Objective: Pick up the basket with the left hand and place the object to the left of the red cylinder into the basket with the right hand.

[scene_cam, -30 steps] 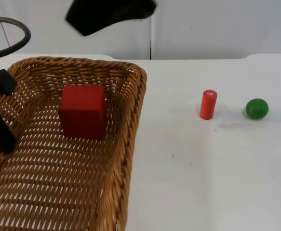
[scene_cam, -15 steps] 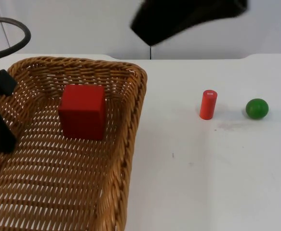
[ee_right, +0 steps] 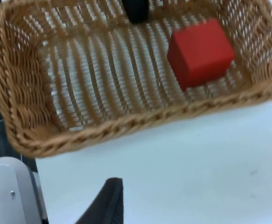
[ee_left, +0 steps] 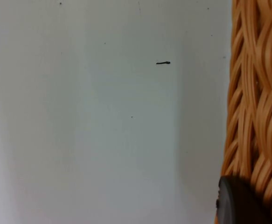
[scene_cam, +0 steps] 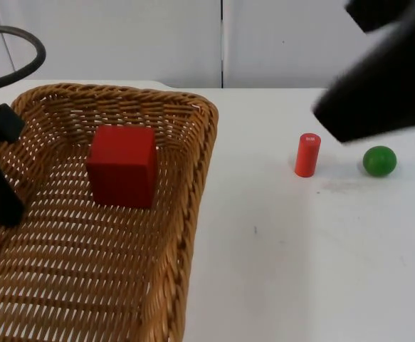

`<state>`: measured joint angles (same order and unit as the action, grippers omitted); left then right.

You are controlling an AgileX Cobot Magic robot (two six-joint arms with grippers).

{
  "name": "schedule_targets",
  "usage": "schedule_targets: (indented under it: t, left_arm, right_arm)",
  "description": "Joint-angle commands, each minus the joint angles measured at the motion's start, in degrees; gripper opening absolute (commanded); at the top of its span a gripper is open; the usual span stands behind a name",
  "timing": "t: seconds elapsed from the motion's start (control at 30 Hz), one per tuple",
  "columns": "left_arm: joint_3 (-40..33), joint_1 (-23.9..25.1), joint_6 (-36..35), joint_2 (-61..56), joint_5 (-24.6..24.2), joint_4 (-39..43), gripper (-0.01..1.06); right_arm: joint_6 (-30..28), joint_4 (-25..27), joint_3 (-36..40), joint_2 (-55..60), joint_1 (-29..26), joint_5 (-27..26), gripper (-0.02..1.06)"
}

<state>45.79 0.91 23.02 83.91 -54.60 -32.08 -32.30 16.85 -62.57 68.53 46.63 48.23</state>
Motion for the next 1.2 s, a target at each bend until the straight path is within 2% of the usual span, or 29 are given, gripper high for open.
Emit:
schedule_targets:
  t: [0.0,0.2,0.43,0.87,1.0,1.17]
  left_arm:
    - [0.2,-0.3,0.2,-0.7,-0.3,-1.6,0.00]
    - [0.2,-0.3,0.2,-0.7,-0.1,-1.6,0.00]
    - [0.2,-0.3,0.2,-0.4,1.0,-1.8,0.00]
    - [0.2,-0.3,0.8,0.3,5.3,-1.8,0.00]
    - [0.3,-0.3,2.1,3.1,8.2,-2.0,0.00]
    - [1.7,-0.3,2.6,6.6,8.6,-1.7,0.00]
  right_arm:
    - [0.6,-0.3,1.9,-1.8,-0.2,-1.5,1.05]
    - [0.6,-0.3,6.2,-5.9,-0.2,-5.4,1.05]
    - [0.6,-0.4,6.3,-6.4,-0.2,-6.0,1.05]
    - [0.6,-0.1,6.3,-6.4,-0.1,-3.9,1.05]
    - [0.6,-0.1,6.3,-6.4,-0.1,-3.5,1.05]
    - [0.6,-0.1,6.3,-6.4,-0.1,-3.5,1.05]
